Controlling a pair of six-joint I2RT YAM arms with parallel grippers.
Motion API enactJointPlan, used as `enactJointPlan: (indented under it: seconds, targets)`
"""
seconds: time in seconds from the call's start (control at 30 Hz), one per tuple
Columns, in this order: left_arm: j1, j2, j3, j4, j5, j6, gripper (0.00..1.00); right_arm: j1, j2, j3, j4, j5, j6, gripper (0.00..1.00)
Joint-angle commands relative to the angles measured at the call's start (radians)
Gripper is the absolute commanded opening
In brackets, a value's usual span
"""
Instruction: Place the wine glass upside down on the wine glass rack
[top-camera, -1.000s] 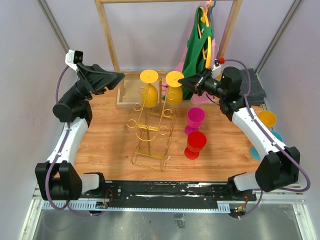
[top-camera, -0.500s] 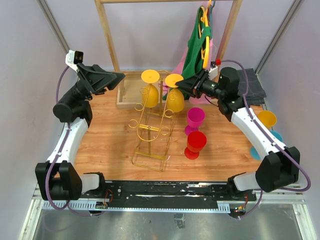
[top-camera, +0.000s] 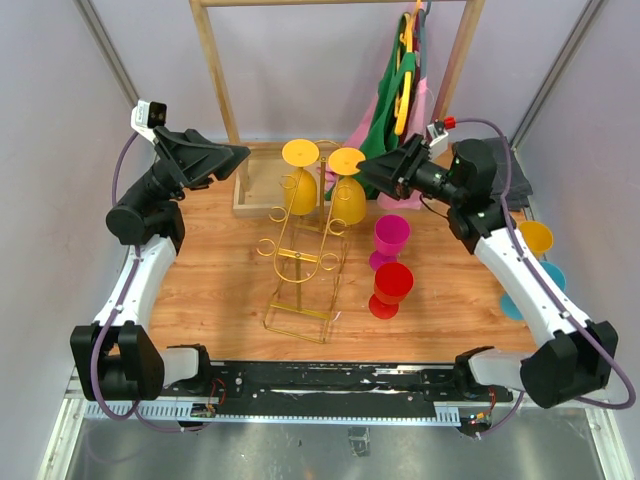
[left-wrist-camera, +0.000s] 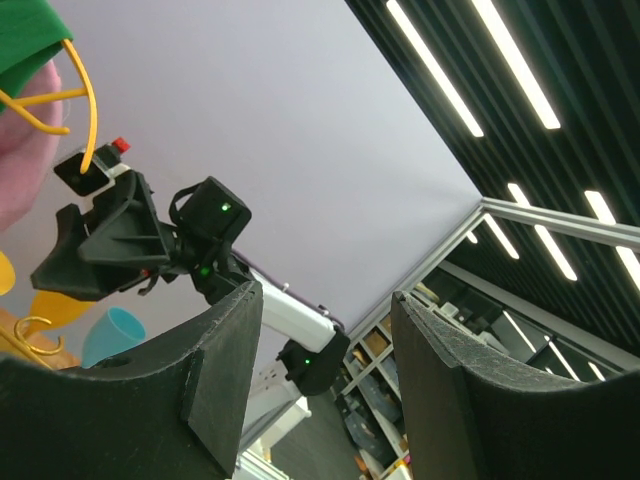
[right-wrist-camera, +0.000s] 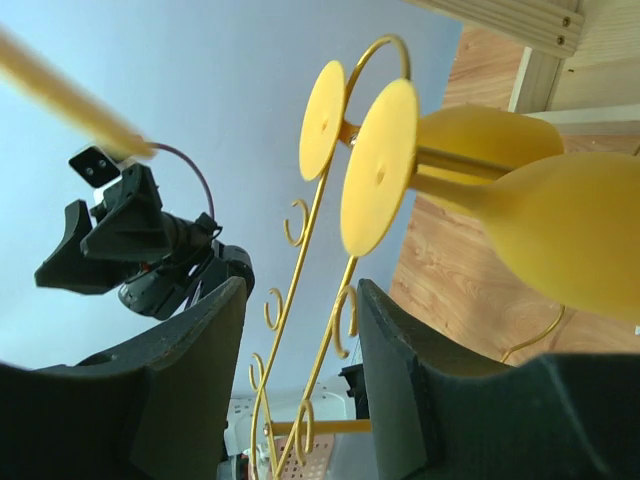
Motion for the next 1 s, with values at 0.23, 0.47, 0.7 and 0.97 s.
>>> enactJointPlan:
  seconds: [0.23,0.47,0.7,0.97]
  targets:
    - [0.007,0.007,0.008,0.023,0.027,0.023,0.59,-0.059,-0.229,-0.082,-0.178,0.019,-0.142,0.57]
    - [0.008,0.003,0.004,-0.046,0.043,0.089,0.59,-0.096,-0.374,-0.058,-0.482,0.113,-0.369,0.59]
    - [0.008,0.003,0.01,-0.081,0.05,0.126,0.59,-0.097,-0.366,0.007,-0.784,0.331,-0.6,0.53]
    - [0.008,-0.013,0.005,-0.097,0.053,0.133,0.59,-0.097,-0.261,-0.017,-0.814,0.428,-0.67,0.52]
